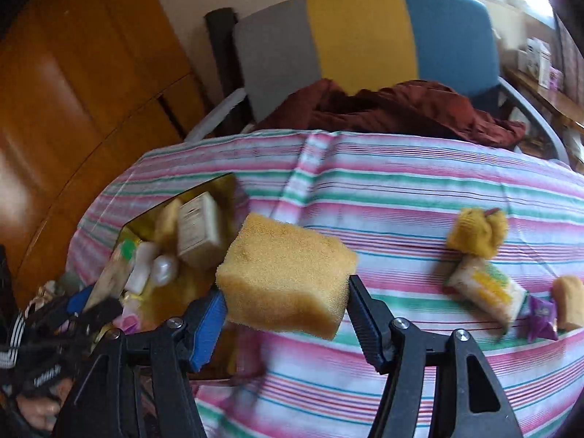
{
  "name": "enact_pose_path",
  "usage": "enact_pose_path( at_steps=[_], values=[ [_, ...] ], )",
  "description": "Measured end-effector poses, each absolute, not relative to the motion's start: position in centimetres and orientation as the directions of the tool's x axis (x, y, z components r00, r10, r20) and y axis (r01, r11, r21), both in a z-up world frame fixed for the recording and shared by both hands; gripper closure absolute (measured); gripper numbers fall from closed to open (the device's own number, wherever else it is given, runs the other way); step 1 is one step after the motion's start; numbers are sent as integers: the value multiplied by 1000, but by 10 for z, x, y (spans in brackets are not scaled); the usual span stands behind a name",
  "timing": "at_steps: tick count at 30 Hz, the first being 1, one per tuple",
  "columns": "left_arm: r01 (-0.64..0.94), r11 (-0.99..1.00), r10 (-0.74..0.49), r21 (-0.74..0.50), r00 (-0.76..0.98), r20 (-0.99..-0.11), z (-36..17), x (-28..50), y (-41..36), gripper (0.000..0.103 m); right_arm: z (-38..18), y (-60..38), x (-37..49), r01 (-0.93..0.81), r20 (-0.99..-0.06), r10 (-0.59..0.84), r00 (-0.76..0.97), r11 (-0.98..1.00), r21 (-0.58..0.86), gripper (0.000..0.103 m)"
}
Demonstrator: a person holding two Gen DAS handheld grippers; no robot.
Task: Organize objects
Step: 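Carry the cracker packet and yellow sponge into the gold tray and open both grippers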
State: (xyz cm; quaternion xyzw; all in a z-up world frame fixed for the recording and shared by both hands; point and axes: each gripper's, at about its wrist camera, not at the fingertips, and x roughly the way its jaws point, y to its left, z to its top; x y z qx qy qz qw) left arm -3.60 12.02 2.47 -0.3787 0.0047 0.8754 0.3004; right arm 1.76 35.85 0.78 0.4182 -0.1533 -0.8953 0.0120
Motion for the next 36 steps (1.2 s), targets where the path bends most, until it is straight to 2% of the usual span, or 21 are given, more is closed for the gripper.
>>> enact_pose_path(
  at_steps=[3, 8, 13, 21, 31, 34, 36],
  values=[
    [-482, -850, 485, -214, -554, -677, 19, -53, 97, 55, 7, 328, 11, -39, -748, -199, -633, -957, 287, 39],
    [-415, -905, 352, -94, -604, -715, 4, -78, 72, 55, 6, 291, -2, 39, -763, -237, -601, -963, 268, 39],
    [-368, -923, 332, -110, -621, -710, 2, -103, 56, 55, 2, 266, -14, 90, -777, -257, -575, -963, 252, 39],
    [-387, -908, 383, -160, -615, -689, 10, -107, 51, 55, -4, 240, -21, 147, -786, -292, -545, -956, 253, 39],
    [-462, -880, 400, -107, -603, -691, 1, -100, 48, 54, -7, 240, -31, 130, -788, -282, -548, -959, 253, 39],
    [-473, -874, 412, -112, -600, -686, 3, -98, 44, 49, -3, 239, -38, 125, -787, -278, -551, -960, 251, 39],
    [-467, -874, 421, -134, -590, -689, 0, -94, 38, 49, -1, 236, -45, 134, -784, -285, -552, -958, 254, 39]
  ],
)
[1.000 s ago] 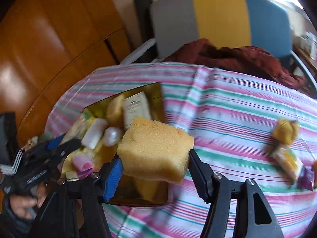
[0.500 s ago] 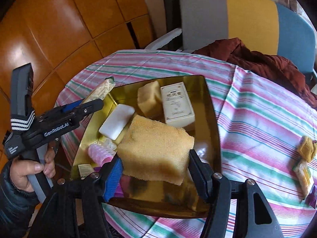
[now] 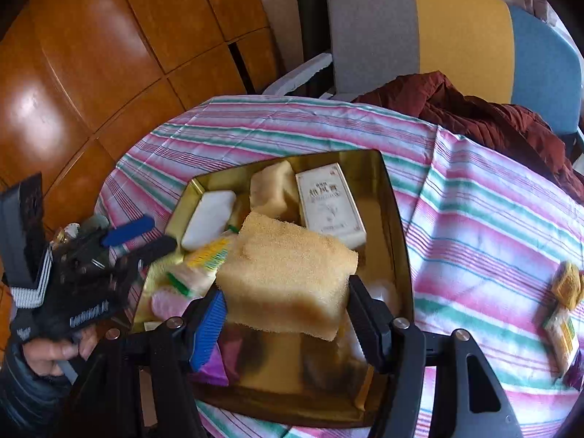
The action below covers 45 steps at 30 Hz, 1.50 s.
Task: Organize objects
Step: 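Carry the cracker packet and yellow sponge into the gold tray and open both grippers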
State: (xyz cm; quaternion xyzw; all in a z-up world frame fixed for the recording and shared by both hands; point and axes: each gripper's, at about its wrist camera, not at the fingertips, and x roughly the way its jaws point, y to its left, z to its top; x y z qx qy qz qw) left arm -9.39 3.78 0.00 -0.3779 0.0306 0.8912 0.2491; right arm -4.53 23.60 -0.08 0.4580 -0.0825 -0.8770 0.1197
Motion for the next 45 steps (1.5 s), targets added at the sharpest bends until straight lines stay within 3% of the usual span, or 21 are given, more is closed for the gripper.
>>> enact_pose_path(
  at_steps=[5, 10, 12, 17, 30, 45],
  values=[
    [-425, -883, 431, -198, -571, -698, -10, -82, 21, 48, -1, 219, -70, 166, -790, -301, -534, -954, 251, 39],
    [-415, -881, 444, -227, -562, -698, -13, -71, 18, 46, -5, 211, -102, 152, -797, -313, -517, -950, 274, 32],
    [-411, -880, 450, -239, -560, -696, -13, -67, 18, 45, -7, 211, -108, 128, -803, -300, -514, -953, 273, 25],
    [-406, -876, 463, -261, -551, -694, -13, -61, 20, 42, -8, 224, -100, 90, -796, -293, -529, -952, 291, 22],
    [-385, -896, 419, -222, -564, -712, -8, -42, 28, 41, -25, 260, -33, -9, -807, -217, -549, -964, 266, 22],
    [-358, -926, 338, -122, -637, -693, 12, -15, 55, 34, -5, 246, 19, 44, -771, -114, -627, -993, 111, 22]
  ],
)
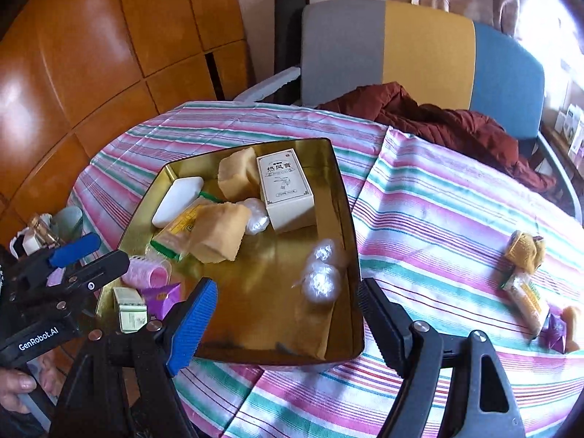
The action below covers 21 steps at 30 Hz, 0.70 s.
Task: Organize objects
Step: 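Carry the cracker packet and yellow sponge into the gold tray and open both grippers, then move both grippers from the tray over to the remaining items on the cloth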
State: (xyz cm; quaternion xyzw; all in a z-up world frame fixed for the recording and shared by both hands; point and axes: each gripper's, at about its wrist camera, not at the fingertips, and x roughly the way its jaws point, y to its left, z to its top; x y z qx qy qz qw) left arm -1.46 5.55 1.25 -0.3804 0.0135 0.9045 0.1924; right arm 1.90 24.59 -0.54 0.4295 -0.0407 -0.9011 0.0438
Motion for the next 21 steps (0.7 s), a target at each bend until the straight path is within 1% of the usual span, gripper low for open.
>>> enact_pose_path(
  at_steps=[3, 10, 15, 21],
  values=[
    [-373, -921, 345, -115, -640, -687, 15, -10, 60, 32, -4, 245, 23, 44, -766, -108, -633, -994, 103, 22],
    [-397, -912, 351, -102, -627, -696, 12, -2, 69, 32, -4, 254, 30, 18, -766, -92, -637, -994, 104, 22],
    [-407, -911, 337, -68, -637, -693, 12, 2, 75, 32, -9, 269, 33, -17, -774, -77, -629, -994, 112, 22],
    [-415, -909, 328, -45, -644, -692, 13, 3, 80, 32, -16, 294, 38, -68, -790, -32, -612, -993, 93, 22]
  ],
)
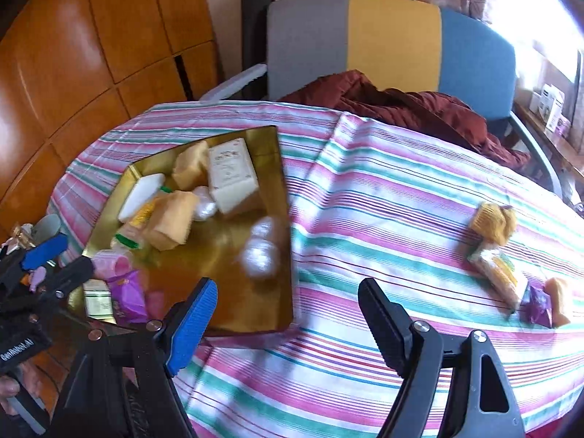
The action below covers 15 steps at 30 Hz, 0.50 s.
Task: Organize objects
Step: 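Move both grippers from the tray over to the remaining items on the cloth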
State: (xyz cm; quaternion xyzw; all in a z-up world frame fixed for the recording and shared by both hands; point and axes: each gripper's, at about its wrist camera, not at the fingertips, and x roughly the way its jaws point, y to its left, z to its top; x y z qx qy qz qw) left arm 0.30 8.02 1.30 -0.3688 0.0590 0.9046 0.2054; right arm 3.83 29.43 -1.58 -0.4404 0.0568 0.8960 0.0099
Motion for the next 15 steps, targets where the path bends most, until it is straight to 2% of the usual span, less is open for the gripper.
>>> enact_pose_path(
  at_steps=[8, 15],
  values=[
    [-436, -900, 327, -16, -648, -688, 16, 5, 90, 31, -10, 368, 47, -207, -795, 96, -598, -978, 37, 22],
    [-469, -883, 332, 16, -649, -684, 19, 8, 105, 30, -3, 460, 60, -409, -771, 269, -577, -912, -12, 22]
  ],
)
